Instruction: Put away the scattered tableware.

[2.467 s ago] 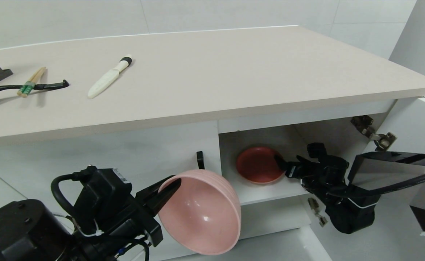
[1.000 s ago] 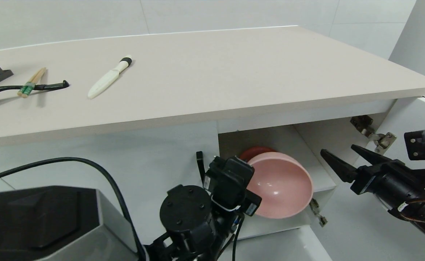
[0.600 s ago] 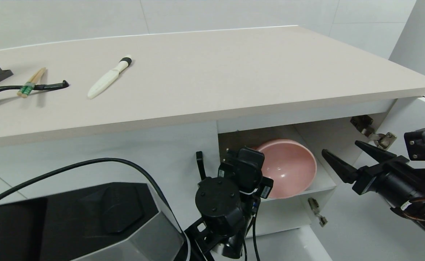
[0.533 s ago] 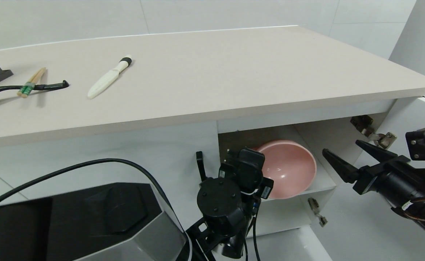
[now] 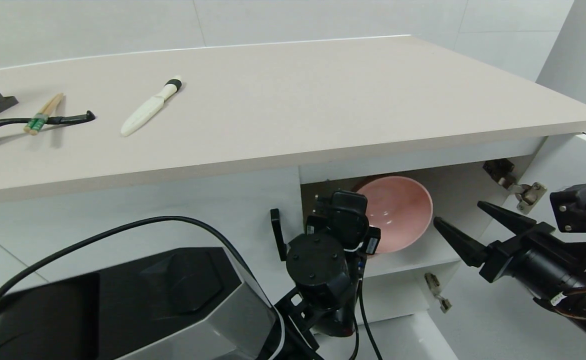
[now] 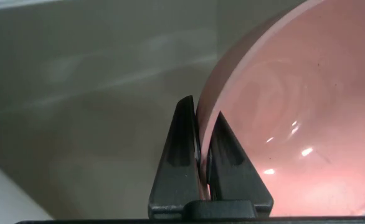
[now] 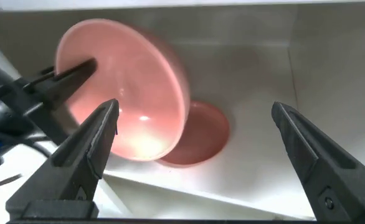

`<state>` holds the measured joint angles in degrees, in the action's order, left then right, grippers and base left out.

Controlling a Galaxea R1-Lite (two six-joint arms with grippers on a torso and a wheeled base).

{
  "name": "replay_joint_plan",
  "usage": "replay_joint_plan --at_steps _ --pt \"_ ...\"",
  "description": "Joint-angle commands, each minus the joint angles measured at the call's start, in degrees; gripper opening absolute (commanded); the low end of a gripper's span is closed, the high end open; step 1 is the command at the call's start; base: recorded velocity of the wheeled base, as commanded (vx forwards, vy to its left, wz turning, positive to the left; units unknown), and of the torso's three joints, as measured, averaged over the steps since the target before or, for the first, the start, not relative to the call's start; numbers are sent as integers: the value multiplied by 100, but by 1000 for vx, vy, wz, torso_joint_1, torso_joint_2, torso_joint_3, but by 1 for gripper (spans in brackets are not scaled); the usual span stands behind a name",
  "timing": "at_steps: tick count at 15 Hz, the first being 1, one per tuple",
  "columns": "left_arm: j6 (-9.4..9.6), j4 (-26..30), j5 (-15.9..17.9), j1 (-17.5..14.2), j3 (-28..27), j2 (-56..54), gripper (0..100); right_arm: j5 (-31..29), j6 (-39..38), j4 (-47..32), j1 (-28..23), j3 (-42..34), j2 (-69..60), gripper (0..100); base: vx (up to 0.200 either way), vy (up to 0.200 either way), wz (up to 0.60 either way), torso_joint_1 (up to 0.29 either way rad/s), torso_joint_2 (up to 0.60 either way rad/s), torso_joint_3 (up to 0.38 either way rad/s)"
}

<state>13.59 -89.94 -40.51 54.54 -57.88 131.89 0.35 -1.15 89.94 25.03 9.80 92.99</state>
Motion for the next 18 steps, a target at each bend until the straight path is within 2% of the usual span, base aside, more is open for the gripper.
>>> replay_joint_plan --at_steps 1,7,12,13,16,18 --pt "-6 -6 -1 30 -21 21 0 -9 -8 6 -68 136 369 100 0 0 0 0 0 0" --pt "-23 -6 26 171 -21 118 0 -18 0 6 -402 743 1248 100 0 0 0 0 0 0" --pt "-32 -6 61 171 -39 170 0 -18 0 6 -420 743 1195 100 0 0 0 0 0 0" --pt "-32 -6 69 171 -39 170 0 -18 0 6 -402 734 1178 0 0 0 0 0 0 0" --pt "-41 -6 78 171 -39 188 0 -18 -17 6 -332 734 1125 0 0 0 0 0 0 0" --pt "-32 -6 201 171 -21 188 0 -18 -26 6 -332 725 1125 0 0 0 0 0 0 0"
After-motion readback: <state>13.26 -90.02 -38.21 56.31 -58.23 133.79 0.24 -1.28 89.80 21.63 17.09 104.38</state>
